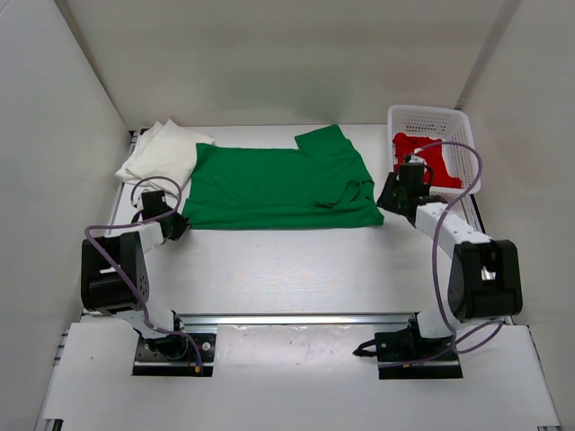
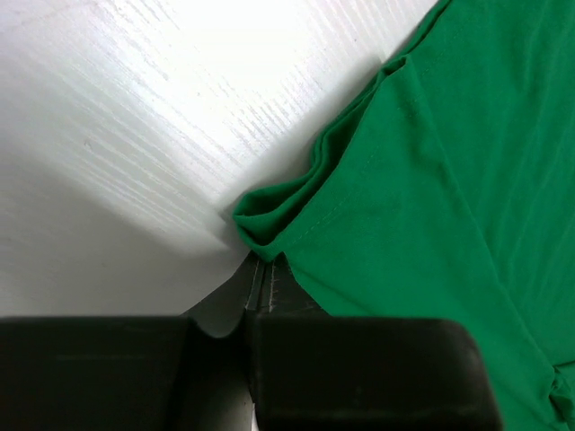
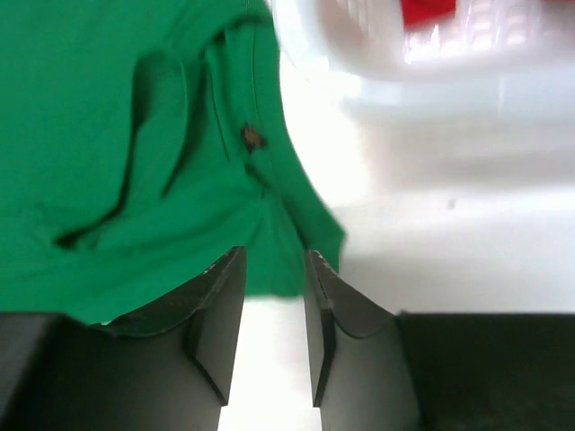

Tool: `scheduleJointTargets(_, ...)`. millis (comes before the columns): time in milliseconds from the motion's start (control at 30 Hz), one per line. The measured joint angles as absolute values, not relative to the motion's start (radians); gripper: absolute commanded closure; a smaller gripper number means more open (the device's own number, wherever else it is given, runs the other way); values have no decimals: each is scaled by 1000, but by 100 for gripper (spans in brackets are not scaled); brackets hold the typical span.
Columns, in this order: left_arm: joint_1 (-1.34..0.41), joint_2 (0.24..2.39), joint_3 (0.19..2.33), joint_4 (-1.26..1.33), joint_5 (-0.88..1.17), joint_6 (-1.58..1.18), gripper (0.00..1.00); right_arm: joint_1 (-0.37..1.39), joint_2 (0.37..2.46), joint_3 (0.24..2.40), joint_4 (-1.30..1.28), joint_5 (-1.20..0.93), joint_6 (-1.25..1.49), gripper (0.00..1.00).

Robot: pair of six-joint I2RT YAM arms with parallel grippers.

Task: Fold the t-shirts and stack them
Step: Fold the flattened tshirt in 1/3 of the way

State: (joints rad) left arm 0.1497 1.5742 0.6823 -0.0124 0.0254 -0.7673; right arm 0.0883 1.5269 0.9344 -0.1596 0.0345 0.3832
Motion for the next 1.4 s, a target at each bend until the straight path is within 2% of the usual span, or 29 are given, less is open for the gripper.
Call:
scheduleJointTargets(200,146,1571,683,-23,23,-763,100,91,1468,764,-128,-9,442,66)
scheduleJointTargets(400,135,1569,683,-23,20,-763,100,15,1546,752,-103,-82,469,67)
scheduleJointTargets(500,133,1569,683,-24,17,-760,100,-3,1590,778,-92,-99,473,81)
scheduleJointTargets(600,133,1569,683,-25,17,-760,100,-20,1629,810,-73,-134,479,88)
scheduleJointTargets(667,133,1569,683,-25,17,-760,100,-30,1636,813,-64,-148,483,100)
scheduleJointTargets(800,129,1568,683,-27,17,-757,100,-38,1625,803,-60,-147,508,100)
scheduleJointTargets(967,128,1520,662,-56,17,-748,100,-62,1444,610,-39,-128,572,99)
scheduleJointTargets(1133,113,1358,553,-94,20,-736,100,-133,1192,402,-64,-130,638,99)
scheduleJointTargets(1167,112,1313,517,-103,21,-733,98,-141,1134,370,-80,-124,646,95)
scheduleJointTargets(1200,112,1258,473,-113,20,-731,94,-143,1067,343,-108,-115,656,88)
scheduleJointTargets(1233,114,1216,442,-127,22,-730,84,-144,1016,328,-129,-106,661,75)
scheduleJointTargets(1267,117,1171,410,-139,24,-723,73,-144,958,319,-153,-94,670,67)
scheduleJointTargets(1300,123,1119,380,-158,27,-717,67,-141,903,315,-174,-80,674,53)
scheduleJointTargets(1333,132,1065,355,-179,27,-716,57,-134,846,316,-190,-65,680,49)
scheduleJointTargets(1400,144,946,334,-228,21,-707,39,-109,767,335,-209,-35,678,48)
